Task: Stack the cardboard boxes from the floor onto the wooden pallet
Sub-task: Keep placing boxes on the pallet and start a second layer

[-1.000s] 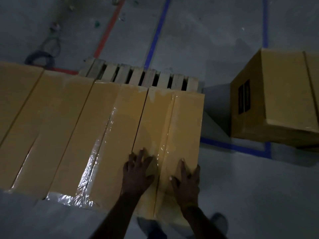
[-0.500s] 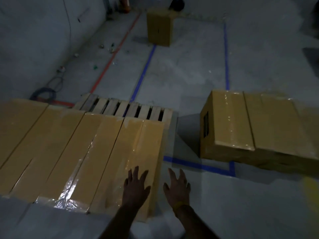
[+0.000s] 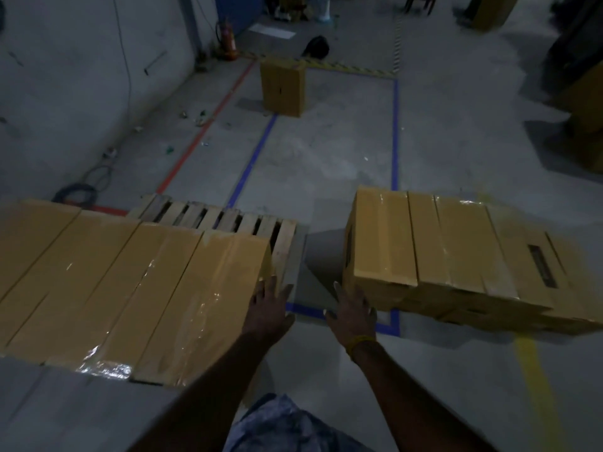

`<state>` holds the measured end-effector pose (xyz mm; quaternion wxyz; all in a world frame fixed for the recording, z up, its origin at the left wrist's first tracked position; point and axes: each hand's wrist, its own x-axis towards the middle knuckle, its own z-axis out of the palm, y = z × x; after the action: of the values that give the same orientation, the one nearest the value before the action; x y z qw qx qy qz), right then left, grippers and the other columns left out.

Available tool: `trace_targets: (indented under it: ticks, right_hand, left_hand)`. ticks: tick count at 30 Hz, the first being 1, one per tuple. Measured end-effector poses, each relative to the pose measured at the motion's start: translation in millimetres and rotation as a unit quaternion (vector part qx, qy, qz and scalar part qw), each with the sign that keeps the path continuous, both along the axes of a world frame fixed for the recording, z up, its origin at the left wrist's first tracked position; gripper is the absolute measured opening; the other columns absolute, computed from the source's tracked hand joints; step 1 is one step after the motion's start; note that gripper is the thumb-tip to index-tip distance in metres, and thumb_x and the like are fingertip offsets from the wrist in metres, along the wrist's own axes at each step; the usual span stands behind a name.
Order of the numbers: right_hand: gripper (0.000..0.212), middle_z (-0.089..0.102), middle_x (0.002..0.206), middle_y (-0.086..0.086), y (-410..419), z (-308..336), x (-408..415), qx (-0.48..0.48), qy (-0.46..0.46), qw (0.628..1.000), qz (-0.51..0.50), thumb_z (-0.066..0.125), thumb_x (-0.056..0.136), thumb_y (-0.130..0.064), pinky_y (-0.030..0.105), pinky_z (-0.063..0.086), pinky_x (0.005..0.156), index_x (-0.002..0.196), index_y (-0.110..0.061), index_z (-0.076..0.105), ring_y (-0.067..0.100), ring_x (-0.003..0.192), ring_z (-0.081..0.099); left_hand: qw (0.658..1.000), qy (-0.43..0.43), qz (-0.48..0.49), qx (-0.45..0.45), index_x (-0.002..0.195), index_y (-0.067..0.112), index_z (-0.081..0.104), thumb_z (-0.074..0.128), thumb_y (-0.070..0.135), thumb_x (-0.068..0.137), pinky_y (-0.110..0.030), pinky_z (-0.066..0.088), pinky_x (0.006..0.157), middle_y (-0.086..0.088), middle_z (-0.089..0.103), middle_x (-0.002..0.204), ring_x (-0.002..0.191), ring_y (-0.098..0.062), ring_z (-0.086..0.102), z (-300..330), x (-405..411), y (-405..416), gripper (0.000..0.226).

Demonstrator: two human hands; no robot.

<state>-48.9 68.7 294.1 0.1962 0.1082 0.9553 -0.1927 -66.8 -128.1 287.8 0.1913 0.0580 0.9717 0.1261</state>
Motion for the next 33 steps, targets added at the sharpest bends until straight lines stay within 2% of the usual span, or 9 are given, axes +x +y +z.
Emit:
trace_targets:
  ticks: [5, 10, 14, 23, 33]
  right_hand:
    - [0.073, 0.000, 0.165, 0.011, 22, 8, -33, -0.005, 0.010, 1.000, -0.001, 0.053, 0.098, -0.050, 0.060, 0.024, 0.116, 0.158, -0.037, 0.013, 0.039, 0.150, 0.011]
    - [0.070, 0.004, 0.163, 0.012, 45, 12, -79, 0.002, 0.014, 1.000, -0.020, 0.051, 0.099, -0.050, 0.055, 0.027, 0.117, 0.158, -0.036, 0.015, 0.040, 0.147, 0.019]
    - [0.073, 0.001, 0.165, 0.012, 61, 13, -143, 0.008, -0.003, 1.000, -0.014, 0.049, 0.099, -0.052, 0.056, 0.022, 0.120, 0.159, -0.035, 0.010, 0.037, 0.150, 0.013]
    - [0.077, 0.000, 0.166, 0.012, 69, 29, -286, -0.003, 0.000, 0.999, -0.040, 0.051, 0.098, -0.049, 0.060, 0.014, 0.121, 0.159, -0.032, 0.008, 0.036, 0.152, 0.008]
    - [0.075, 0.003, 0.165, 0.013, 124, 20, -408, -0.003, 0.013, 0.995, -0.101, 0.051, 0.098, -0.049, 0.063, 0.014, 0.119, 0.158, -0.033, 0.010, 0.036, 0.151, 0.011]
  left_hand:
    - [0.999, 0.018, -0.028, 0.028, 0.159, 0.030, 0.011, 0.049, 0.047, 0.099, -0.051, 0.021, 0.118, -0.009, -0.005, 0.167, 0.152, -0.037, -0.003, 21, -44, 39, 0.073]
    - [0.998, 0.002, -0.052, 0.028, 0.160, 0.026, 0.011, 0.051, 0.046, 0.099, -0.052, 0.020, 0.119, -0.009, -0.007, 0.166, 0.152, -0.037, -0.005, 18, -100, 64, 0.076]
    - [0.997, -0.014, -0.076, 0.018, 0.159, 0.031, 0.008, 0.051, 0.049, 0.098, -0.053, 0.016, 0.120, -0.008, -0.010, 0.166, 0.152, -0.038, -0.006, 20, -167, 71, 0.077]
    - [0.990, -0.002, -0.142, -0.011, 0.159, 0.032, 0.007, 0.051, 0.051, 0.098, -0.053, 0.019, 0.120, -0.009, -0.013, 0.166, 0.152, -0.039, -0.002, 33, -327, 87, 0.078]
    - [0.985, -0.002, -0.169, 0.034, 0.159, 0.030, 0.012, 0.055, 0.046, 0.097, -0.054, 0.019, 0.119, -0.009, -0.010, 0.166, 0.152, -0.038, -0.005, 35, -471, 160, 0.077]
